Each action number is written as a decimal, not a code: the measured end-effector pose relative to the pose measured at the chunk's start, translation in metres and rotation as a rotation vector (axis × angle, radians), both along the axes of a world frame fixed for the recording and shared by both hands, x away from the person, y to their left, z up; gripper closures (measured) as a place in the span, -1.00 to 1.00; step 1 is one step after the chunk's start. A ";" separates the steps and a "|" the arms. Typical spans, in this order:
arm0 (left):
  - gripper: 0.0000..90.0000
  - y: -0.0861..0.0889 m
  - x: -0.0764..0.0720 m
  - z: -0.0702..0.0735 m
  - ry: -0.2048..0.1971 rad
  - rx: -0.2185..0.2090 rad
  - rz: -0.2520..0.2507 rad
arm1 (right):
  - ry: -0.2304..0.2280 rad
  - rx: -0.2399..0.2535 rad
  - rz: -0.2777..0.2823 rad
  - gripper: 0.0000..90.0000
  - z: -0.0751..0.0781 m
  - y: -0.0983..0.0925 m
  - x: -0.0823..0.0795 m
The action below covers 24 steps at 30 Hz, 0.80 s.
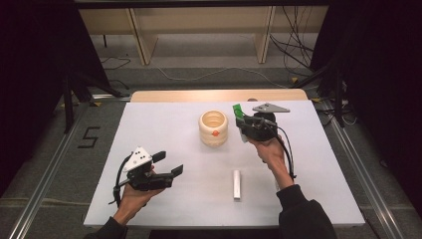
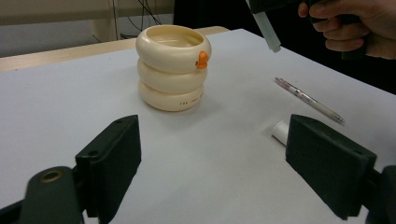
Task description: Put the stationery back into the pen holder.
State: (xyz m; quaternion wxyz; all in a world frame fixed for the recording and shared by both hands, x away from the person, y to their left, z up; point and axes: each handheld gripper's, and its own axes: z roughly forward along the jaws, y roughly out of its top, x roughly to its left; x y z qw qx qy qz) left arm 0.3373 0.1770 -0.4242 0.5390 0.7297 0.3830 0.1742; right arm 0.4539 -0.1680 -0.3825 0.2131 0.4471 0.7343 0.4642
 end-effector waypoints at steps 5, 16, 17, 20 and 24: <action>-0.61 0.000 0.000 0.000 -0.002 0.002 -0.002 | -0.011 0.012 -0.002 0.49 0.003 0.007 0.006; -0.61 0.000 0.000 0.001 -0.006 0.002 -0.003 | -0.030 0.043 -0.004 0.49 0.008 0.020 0.018; -0.61 0.000 0.000 0.001 -0.006 0.002 -0.003 | -0.033 0.040 -0.003 0.49 0.009 0.021 0.019; -0.61 0.000 0.000 0.001 -0.006 0.001 -0.003 | -0.040 0.042 0.000 0.49 0.010 0.026 0.021; -0.61 0.000 0.000 0.001 -0.008 -0.003 -0.001 | -0.047 0.043 0.007 0.49 0.011 0.032 0.024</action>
